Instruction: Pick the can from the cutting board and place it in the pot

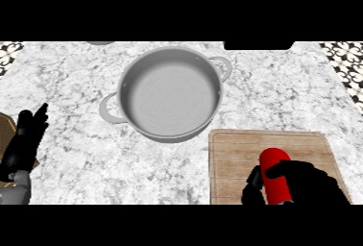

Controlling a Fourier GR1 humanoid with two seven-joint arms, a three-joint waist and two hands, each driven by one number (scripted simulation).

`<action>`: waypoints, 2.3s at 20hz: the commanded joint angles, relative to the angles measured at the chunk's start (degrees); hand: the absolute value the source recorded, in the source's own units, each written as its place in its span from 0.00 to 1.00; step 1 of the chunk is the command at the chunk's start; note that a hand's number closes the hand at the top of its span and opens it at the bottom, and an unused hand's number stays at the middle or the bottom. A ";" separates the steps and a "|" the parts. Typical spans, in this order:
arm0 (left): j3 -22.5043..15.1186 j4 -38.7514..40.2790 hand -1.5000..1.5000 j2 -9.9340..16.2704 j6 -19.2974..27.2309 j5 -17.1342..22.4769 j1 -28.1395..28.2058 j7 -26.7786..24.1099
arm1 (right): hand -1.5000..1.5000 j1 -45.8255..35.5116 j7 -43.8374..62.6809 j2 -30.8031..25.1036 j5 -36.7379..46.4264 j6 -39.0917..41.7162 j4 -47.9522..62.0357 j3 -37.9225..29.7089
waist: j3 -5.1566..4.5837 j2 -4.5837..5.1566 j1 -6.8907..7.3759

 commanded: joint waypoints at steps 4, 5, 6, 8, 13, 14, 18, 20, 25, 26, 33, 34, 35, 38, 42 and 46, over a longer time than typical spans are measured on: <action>-0.98 0.78 0.50 0.00 -0.83 -0.34 -2.30 -0.52 | 1.00 -10.57 10.86 2.79 -0.34 9.00 0.64 2.59 | -0.01 1.14 2.50; -0.90 0.74 0.50 -0.47 -0.45 -0.16 -2.89 -0.33 | 1.00 -10.61 11.68 2.80 -1.49 10.03 0.31 2.67 | 0.04 1.10 2.36; -1.31 1.10 0.50 -0.62 -0.75 -0.22 -3.42 -0.40 | 1.00 -11.53 12.06 2.82 -3.18 9.03 2.16 0.74 | 0.07 1.55 2.85; -1.96 -0.35 0.50 -0.61 -0.89 -0.54 -3.56 0.06 | 1.00 -13.43 11.85 2.87 -5.43 8.96 3.02 -2.64 | 0.11 1.70 4.00; -2.75 -0.46 0.50 -1.48 -0.93 -0.60 -4.06 0.92 | 1.00 -18.37 13.99 2.93 -11.68 9.33 5.96 -8.16 | 0.19 1.80 5.05; -2.40 -0.36 0.50 -0.82 -1.38 -0.37 -5.06 0.72 | 1.00 -19.65 13.75 2.93 -13.60 9.17 6.70 -9.09 | 0.17 1.96 5.44; -3.13 -0.52 0.50 -1.27 -2.27 -0.03 -4.34 -0.06 | 1.00 -24.34 14.82 2.95 -20.29 7.31 12.38 -16.45 | 0.29 2.20 6.83; -3.46 0.38 0.50 -1.61 -1.63 -0.78 -5.37 0.36 | 1.00 -26.95 15.17 2.95 -23.62 6.65 16.54 -18.44 | 0.29 2.41 6.82; -4.43 -0.20 0.50 -2.90 -0.76 -1.41 -6.65 0.64 | 1.00 -32.15 15.63 2.95 -32.97 4.16 25.77 -24.89 | 0.38 2.50 7.44; -5.03 1.52 0.50 -3.90 0.28 -2.37 -6.80 0.12 | 1.00 -32.75 16.24 2.95 -35.11 1.25 26.09 -26.61 | 0.39 2.83 7.04; -4.40 2.23 0.50 -2.94 -0.82 -1.87 -6.86 -1.05 | 0.00 -38.83 17.30 2.96 -44.16 -10.74 36.30 -32.20 | 0.42 2.69 7.98; -4.13 3.14 0.50 -2.64 -0.98 -1.87 -7.93 -0.62 | 0.00 -38.53 17.69 2.96 -44.36 -13.82 37.38 -30.36 | 0.42 2.74 7.79; -4.31 2.09 0.50 -2.47 -1.87 -1.30 -7.59 0.35 | 0.00 -39.37 16.30 2.96 -44.00 -17.04 37.59 -31.93 | 0.50 2.55 7.87; -3.53 2.39 0.50 -1.88 -1.47 -1.44 -8.25 0.57 | 0.00 -41.37 14.45 2.96 -41.92 -23.59 36.77 -33.62 | 0.52 2.35 7.14; -2.71 3.14 0.50 -0.89 -1.93 -1.25 -8.11 0.05 | 0.00 -42.78 12.81 2.96 -36.83 -30.91 36.34 -36.05 | 0.49 2.31 6.43; -2.91 1.87 0.50 -2.07 -1.76 -0.57 -5.38 -0.36 | 0.00 -42.06 14.43 2.96 -31.00 -35.38 34.69 -36.81 | 0.46 1.58 5.78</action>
